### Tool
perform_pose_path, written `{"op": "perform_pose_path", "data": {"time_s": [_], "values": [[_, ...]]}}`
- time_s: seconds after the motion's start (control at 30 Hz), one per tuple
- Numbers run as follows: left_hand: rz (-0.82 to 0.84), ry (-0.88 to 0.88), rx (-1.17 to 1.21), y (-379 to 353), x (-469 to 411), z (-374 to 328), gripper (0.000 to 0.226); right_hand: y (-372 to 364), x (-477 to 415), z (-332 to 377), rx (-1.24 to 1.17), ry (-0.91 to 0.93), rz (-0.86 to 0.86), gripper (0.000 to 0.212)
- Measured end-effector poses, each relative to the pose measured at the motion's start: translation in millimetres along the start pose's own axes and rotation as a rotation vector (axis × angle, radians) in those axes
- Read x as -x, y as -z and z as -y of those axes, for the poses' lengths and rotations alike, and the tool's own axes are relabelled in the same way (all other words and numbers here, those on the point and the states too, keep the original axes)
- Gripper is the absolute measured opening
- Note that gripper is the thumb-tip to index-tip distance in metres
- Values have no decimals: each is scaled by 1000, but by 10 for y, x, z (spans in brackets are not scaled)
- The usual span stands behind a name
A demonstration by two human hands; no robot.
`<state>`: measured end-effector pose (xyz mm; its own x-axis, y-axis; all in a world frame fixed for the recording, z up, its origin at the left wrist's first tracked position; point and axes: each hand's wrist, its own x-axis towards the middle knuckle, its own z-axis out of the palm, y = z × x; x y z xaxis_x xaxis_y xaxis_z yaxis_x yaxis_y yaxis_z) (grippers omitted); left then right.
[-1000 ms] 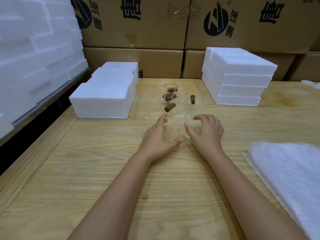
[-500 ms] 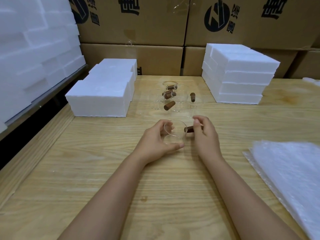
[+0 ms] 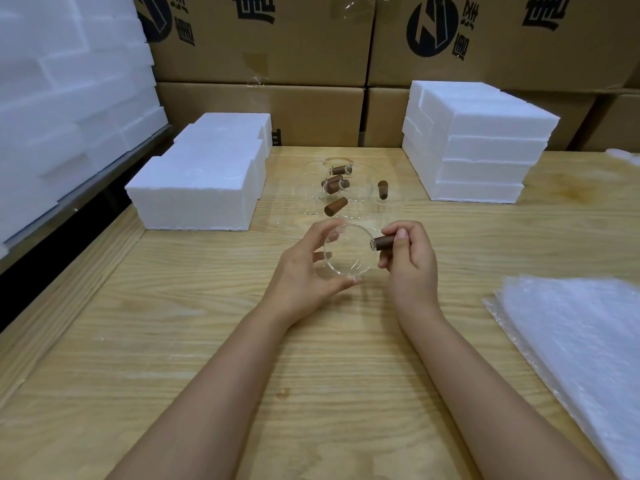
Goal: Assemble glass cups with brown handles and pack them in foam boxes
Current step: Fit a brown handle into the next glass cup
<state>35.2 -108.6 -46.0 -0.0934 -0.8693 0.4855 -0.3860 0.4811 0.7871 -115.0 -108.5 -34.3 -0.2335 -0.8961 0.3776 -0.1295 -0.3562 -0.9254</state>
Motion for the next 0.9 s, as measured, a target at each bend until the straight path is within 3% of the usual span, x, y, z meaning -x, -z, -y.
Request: {"op": "perform_pose_path", "data": {"time_s": [0.1,0.3,0.47,0.73,0.9], "values": [[15,-23,-28,-2,5,9,80,-46,33,38,-29,-14,-23,17],[53,-72,-94,13,52,-60,70,-101,88,72,35,-73,-123,34],[44,-64,-212,-2,54,-50,71,-140,103,95,81,-116,-112,46],[9,-32,-259,6,60,-75,70,-92,62,116,288,-192,124,75],[0,44,-198,36,56,-66,68,-18,23,101,381,-133,285,77]]}}
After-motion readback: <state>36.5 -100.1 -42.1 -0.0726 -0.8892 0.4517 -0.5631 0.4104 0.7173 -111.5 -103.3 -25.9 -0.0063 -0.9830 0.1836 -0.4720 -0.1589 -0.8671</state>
